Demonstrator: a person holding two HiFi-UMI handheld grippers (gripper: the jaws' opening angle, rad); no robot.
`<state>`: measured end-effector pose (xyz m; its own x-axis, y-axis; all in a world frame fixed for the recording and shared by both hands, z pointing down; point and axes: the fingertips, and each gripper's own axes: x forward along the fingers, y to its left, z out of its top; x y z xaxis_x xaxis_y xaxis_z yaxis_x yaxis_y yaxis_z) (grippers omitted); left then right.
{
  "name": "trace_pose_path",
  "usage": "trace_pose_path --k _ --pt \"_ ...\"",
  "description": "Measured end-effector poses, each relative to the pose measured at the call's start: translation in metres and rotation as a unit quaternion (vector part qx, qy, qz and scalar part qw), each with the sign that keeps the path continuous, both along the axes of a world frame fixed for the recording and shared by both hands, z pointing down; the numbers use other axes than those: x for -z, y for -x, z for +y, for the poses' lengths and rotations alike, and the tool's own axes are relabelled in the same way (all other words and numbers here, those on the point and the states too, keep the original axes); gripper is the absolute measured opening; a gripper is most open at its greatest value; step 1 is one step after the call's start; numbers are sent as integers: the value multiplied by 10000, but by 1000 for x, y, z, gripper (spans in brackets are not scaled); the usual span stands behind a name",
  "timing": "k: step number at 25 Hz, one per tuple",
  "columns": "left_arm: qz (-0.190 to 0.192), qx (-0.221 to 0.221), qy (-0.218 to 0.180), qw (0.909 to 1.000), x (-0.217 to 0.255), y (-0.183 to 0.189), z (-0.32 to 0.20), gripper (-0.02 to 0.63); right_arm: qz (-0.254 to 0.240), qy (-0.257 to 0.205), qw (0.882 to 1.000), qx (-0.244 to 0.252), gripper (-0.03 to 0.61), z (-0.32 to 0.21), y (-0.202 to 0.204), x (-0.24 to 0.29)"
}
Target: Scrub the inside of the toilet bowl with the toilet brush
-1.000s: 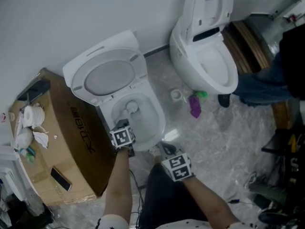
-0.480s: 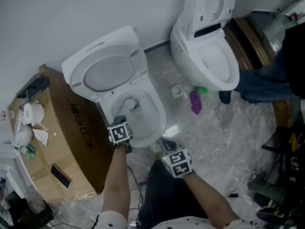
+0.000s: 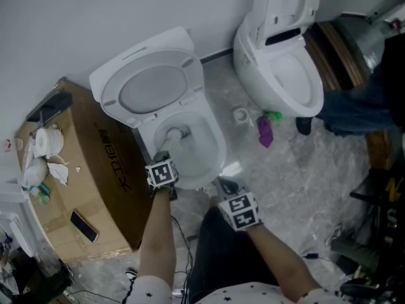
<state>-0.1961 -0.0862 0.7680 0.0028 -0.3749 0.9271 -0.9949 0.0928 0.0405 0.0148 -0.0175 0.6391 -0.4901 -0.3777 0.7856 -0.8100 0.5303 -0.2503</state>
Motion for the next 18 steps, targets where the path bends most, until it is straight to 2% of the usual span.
trace_pose_path --k 18 --pt "71 5 208 9998 -4 -7 44 153 -14 -84 10000 33 6 7 6 9"
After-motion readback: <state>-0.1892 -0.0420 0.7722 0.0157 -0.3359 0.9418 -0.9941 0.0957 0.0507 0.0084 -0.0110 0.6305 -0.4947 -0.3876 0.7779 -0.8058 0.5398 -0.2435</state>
